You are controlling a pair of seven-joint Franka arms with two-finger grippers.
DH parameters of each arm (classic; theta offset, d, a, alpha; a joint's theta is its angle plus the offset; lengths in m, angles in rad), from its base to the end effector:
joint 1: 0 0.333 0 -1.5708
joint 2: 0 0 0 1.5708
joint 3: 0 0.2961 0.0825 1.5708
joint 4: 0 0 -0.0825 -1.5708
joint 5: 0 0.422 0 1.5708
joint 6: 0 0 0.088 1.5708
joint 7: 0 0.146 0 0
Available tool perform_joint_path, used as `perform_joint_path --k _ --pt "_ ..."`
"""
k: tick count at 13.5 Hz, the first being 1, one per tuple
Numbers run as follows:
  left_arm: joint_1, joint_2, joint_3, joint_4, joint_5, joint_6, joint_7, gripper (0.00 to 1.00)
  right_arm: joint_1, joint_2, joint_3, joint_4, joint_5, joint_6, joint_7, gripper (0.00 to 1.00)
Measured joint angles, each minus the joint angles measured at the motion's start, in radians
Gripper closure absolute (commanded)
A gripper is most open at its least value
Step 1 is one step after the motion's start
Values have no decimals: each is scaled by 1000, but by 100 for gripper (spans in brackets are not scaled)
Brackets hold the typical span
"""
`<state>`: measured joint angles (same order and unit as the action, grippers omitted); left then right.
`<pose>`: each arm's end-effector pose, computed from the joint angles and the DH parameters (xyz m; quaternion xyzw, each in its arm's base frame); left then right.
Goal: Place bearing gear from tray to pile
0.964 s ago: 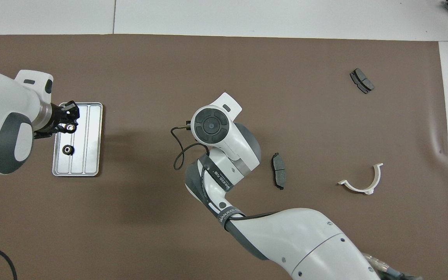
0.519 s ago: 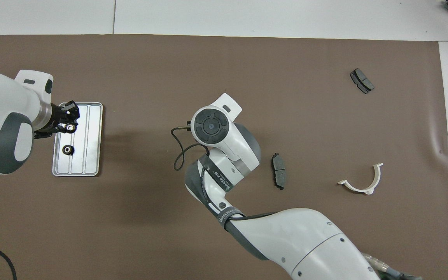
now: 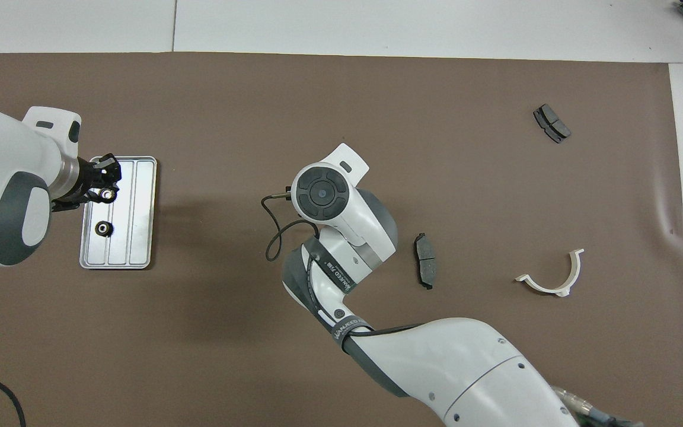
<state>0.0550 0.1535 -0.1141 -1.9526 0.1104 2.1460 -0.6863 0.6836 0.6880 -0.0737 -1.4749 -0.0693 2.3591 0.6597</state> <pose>0.6253 -0.0280 0.3272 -0.9587 -0.2812 -0.0331 0.0281 0.6228 0.4407 0.2176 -0.9939 -0.0079 -0.1084 0.0188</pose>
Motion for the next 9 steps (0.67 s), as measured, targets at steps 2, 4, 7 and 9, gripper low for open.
perform_joint_path --k 2,4,7,9 --pt "0 0 0 0 0 0 0 100 0 0 0 0 0 0 0 93" --pt "0 0 0 0 0 1 0 100 0 0 0 0 0 0 0 100" --pt "-1 0 -1 1 0 3 2 100 -1 -1 -3 1 -1 0 0 100" --pt "-16 0 -1 7 0 3 6 100 -12 -8 -16 3 -2 -3 0 100"
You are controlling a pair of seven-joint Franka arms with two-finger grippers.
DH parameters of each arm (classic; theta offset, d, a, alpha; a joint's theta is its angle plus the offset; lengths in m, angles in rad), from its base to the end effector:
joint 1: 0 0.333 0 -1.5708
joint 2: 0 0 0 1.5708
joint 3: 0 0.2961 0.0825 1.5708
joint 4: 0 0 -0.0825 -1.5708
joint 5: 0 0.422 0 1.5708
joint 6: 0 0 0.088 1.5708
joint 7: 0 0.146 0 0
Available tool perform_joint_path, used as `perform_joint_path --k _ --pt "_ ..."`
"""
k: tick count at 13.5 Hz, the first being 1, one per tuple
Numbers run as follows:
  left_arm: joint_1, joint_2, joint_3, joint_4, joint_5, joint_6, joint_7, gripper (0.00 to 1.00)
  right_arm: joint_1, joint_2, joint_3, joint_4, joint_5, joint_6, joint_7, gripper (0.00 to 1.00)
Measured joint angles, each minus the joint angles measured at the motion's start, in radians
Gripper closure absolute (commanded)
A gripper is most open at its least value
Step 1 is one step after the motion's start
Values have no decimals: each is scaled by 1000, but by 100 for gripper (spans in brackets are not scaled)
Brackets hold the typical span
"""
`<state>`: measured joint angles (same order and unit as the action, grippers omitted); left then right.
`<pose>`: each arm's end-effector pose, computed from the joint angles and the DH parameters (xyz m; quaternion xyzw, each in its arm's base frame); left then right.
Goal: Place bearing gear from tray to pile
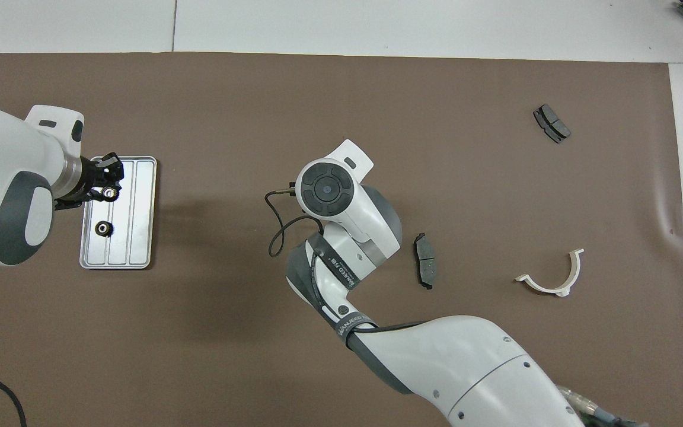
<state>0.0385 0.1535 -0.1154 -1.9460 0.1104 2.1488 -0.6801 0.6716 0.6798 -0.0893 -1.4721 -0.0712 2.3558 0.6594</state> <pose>0.6269 -0.0393 0.3308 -0.9618 -0.2698 -0.0377 0.0261 0.6350 0.4255 0.2255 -0.9932 0.0032 -0.1151 0.0153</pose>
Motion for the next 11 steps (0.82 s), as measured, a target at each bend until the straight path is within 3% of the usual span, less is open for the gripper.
perform_joint_path --k 6,11 --pt "-145 5 -6 54 -6 24 -1 100 -211 -96 -7 4 1 -82 -177 100" --pt "-358 62 -10 56 -127 216 -47 100 -420 -101 -6 -11 1 -96 -299 100"
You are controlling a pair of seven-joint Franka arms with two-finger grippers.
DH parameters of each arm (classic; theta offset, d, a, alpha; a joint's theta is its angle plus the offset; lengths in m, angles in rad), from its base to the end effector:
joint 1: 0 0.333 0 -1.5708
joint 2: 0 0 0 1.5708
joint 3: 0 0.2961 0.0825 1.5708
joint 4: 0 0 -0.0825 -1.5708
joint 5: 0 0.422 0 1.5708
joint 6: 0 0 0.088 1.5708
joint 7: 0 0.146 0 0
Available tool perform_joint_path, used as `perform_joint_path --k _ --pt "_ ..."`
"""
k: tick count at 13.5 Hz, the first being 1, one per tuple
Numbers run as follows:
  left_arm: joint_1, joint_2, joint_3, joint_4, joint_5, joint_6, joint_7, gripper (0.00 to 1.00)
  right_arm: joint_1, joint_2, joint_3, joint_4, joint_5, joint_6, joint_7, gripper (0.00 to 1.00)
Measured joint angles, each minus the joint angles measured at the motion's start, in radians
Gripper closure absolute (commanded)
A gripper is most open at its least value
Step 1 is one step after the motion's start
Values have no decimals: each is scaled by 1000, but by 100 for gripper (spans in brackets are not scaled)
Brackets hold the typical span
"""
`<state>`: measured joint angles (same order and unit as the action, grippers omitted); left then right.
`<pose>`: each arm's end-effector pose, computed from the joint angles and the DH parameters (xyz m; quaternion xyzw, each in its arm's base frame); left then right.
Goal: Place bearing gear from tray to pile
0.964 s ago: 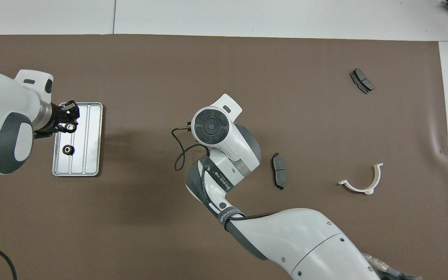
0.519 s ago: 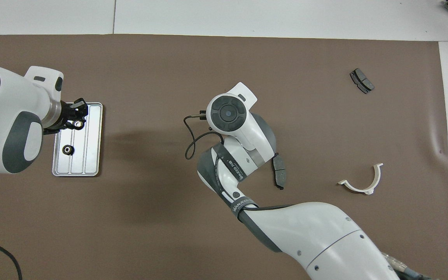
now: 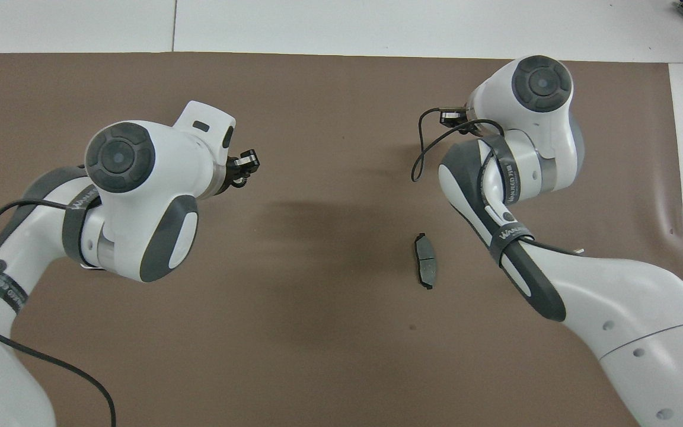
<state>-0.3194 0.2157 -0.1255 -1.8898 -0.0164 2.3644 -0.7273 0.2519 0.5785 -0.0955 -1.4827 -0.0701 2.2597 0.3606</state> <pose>0.6068 -0.2876 0.3430 0.9803 0.1476 0.0974 0.0881 0.7473 0.1232 0.2860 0.9909 -0.0716 0.1105 0.0269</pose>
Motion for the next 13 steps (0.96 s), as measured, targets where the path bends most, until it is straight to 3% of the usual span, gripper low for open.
perform_joint_path --k 5,8,9,11,13 --pt "-145 215 1 126 -16 197 -151 96 -143 0 3 -15 0 -2 -33 100" --pt "-175 292 0 145 -19 289 -155 85 -171 1 6 -37 17 -3 -35 97" --pt "-180 301 0 145 -20 300 -155 78 -171 2 6 -46 30 -3 -35 93" --pt "-186 306 0 142 -21 302 -155 48 -171 3 8 -68 42 -2 -35 79" --pt "-186 308 1 133 -21 305 -155 32 -170 4 10 -91 45 -2 -35 56"
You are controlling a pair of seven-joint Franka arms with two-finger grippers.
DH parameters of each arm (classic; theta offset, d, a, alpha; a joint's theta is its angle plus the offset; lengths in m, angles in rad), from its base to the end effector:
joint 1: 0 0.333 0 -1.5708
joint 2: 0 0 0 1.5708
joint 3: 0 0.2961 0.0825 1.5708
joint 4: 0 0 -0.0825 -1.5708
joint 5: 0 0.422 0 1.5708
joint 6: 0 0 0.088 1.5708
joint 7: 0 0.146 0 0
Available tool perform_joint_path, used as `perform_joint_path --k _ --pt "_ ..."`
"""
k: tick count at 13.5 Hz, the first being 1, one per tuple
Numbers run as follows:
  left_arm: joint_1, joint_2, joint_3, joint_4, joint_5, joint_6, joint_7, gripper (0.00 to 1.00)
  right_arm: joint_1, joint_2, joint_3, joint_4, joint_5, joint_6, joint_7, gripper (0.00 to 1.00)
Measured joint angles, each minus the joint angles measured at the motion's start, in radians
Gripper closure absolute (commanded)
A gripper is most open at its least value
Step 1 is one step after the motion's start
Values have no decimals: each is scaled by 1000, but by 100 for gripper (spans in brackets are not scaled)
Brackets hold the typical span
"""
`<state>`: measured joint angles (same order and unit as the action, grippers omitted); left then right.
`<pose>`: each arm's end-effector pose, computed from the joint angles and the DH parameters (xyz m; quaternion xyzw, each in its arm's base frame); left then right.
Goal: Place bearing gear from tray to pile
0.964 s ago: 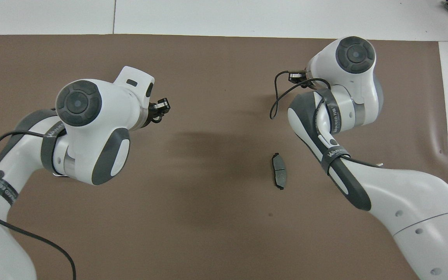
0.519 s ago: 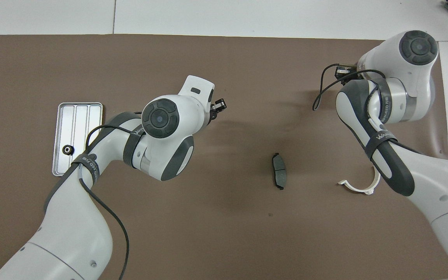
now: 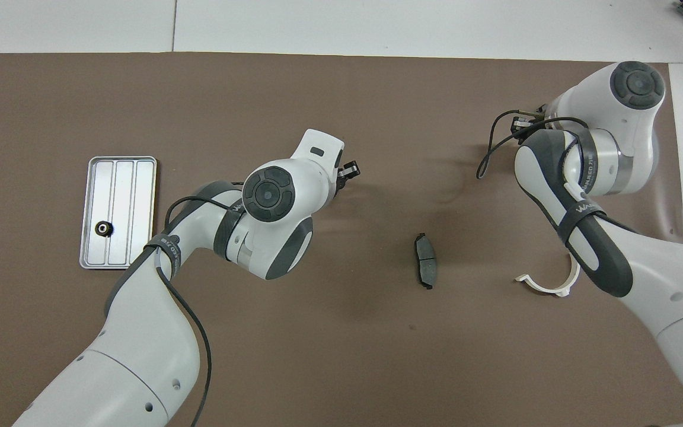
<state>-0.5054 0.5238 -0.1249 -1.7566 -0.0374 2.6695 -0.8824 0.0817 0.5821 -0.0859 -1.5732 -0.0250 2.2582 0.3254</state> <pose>0.5941 -0.4253 0.2367 0.9682 0.1518 0.1138 0.1631 0.7319 0.0012 0.2362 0.9870 -0.1483 0.0570 0.0245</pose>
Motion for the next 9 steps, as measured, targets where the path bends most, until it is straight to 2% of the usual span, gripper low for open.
perform_joint_path --k 2,4,6,9 --pt "0 0 0 -5 0 2 0 24 0 0 1 -17 0 1 0 29" --pt "0 0 0 -8 -1 2 -7 0 1 0 1 -22 0 1 0 28" --pt "-1 0 1 -6 -1 -20 -28 0 5 -1 4 -22 1 4 0 29" --pt "5 -33 25 5 -1 -148 -45 0 45 -5 15 -12 2 16 46 30"
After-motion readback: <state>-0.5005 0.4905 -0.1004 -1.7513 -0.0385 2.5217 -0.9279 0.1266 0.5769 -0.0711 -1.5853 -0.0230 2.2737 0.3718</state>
